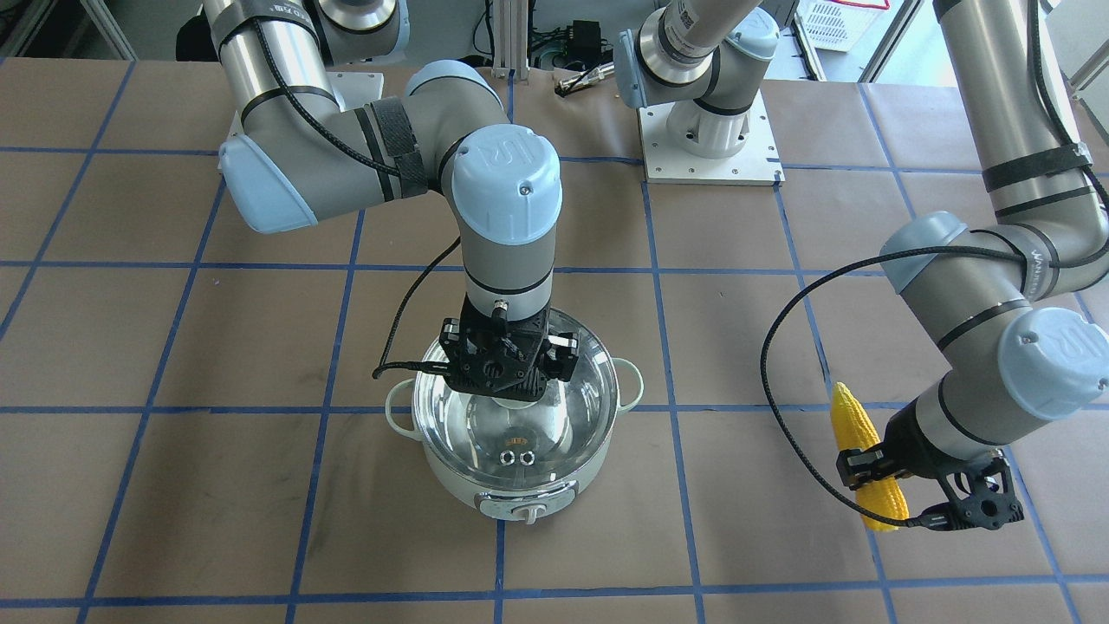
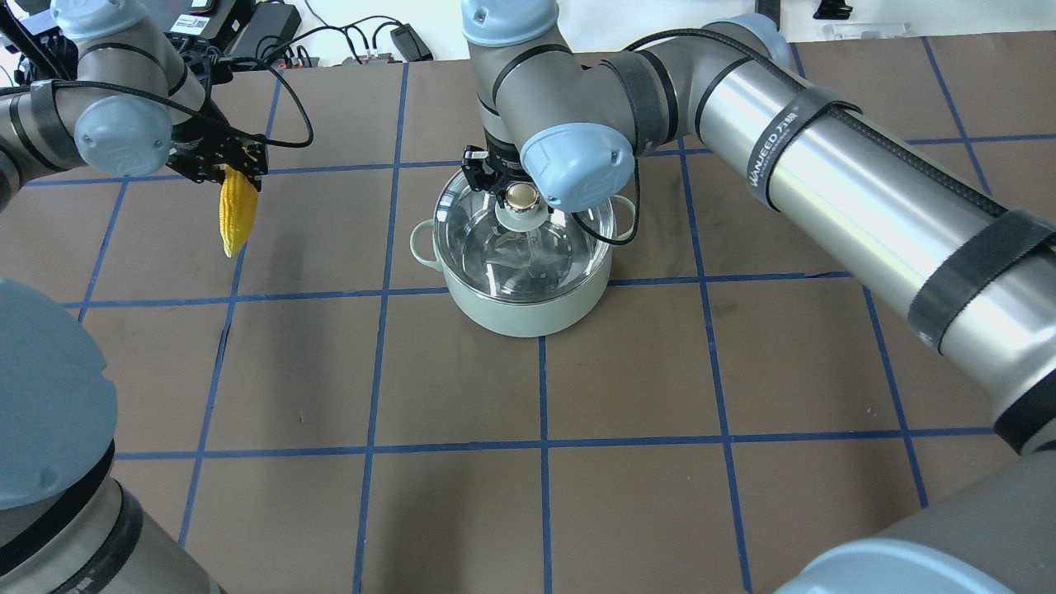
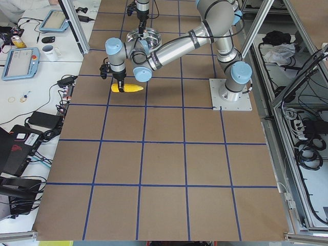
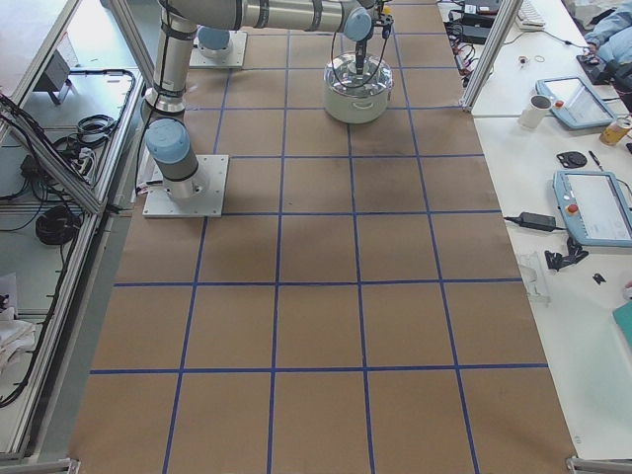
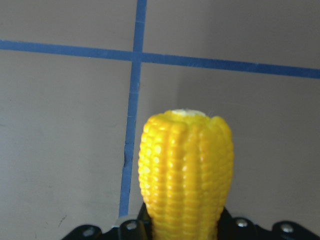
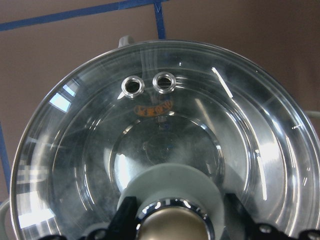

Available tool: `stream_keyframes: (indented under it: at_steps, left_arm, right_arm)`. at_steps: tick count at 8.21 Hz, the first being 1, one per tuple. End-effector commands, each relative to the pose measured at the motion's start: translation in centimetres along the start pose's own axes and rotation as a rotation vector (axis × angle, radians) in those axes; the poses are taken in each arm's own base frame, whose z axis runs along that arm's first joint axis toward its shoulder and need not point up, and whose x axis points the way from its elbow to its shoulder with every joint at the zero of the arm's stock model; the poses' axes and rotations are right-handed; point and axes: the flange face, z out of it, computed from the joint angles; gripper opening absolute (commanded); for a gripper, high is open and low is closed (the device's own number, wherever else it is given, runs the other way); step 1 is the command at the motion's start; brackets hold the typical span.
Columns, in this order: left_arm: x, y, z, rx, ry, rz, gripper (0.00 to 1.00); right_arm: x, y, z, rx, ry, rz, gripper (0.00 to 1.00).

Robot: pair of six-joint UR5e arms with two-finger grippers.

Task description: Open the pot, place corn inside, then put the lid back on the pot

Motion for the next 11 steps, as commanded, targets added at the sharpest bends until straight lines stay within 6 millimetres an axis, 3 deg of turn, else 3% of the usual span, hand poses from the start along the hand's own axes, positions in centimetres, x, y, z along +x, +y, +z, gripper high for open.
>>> stream_keyframes:
  at_steps: [1, 2, 3, 5, 7, 8, 11]
  left_arm:
    - [0.6, -0.1, 0.3, -0.004, 0.003, 0.004, 0.00]
    - [1.0, -0.1, 0.2, -0.002, 0.004, -0.019, 0.00]
    - [2.0, 0.0, 0.1, 0.000, 0.005, -0.025, 0.00]
    - [3.9, 0.2, -0.4, 0.006, 0.001, 0.000, 0.00]
    - [3.9, 0.2, -0.4, 0.007, 0.001, 0.000, 0.00]
    - [3.9, 0.2, -0.4, 0.008, 0.002, 0.000, 0.00]
    - [3.9, 0.2, -0.2, 0.005, 0.002, 0.000, 0.00]
  right_arm:
    - [-0.1, -0.1, -0.2, 0.011, -0.010, 0.001, 0.52]
    - [-0.1, -0.1, -0.2, 0.011, -0.011, 0.002, 0.51]
    - [-0.1, -0.1, -0.2, 0.010, -0.013, 0.010, 0.66]
    - [-0.1, -0.1, -0.1, 0.009, -0.011, 0.004, 0.88]
    - [-0.1, -0.1, -0.1, 0.011, -0.011, 0.001, 0.86]
    - [-0.1, -0.1, -0.2, 0.012, -0.012, -0.022, 0.64]
    - [-0.1, -0.1, -0.4, 0.013, -0.011, -0.036, 0.33]
